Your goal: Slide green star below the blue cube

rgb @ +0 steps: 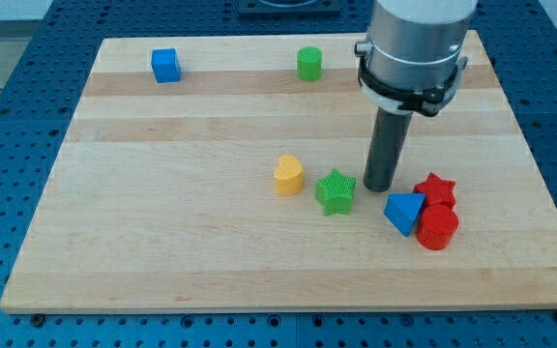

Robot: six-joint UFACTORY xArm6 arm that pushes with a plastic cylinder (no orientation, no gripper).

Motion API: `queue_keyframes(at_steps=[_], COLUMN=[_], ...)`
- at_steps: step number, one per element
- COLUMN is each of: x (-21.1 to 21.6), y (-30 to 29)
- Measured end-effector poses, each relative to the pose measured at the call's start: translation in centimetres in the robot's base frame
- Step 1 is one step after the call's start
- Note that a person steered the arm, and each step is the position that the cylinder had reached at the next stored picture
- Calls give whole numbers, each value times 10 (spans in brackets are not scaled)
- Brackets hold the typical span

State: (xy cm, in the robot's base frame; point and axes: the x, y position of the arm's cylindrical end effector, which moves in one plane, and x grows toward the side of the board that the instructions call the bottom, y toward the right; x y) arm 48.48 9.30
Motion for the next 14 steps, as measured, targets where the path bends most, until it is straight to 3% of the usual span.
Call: queue_keyframes(at_steps=[3, 4, 6, 7, 9, 13, 14], x=[0, 3, 24, 28, 37, 37, 37], y=[-95, -95, -23, -16, -107, -105, -70])
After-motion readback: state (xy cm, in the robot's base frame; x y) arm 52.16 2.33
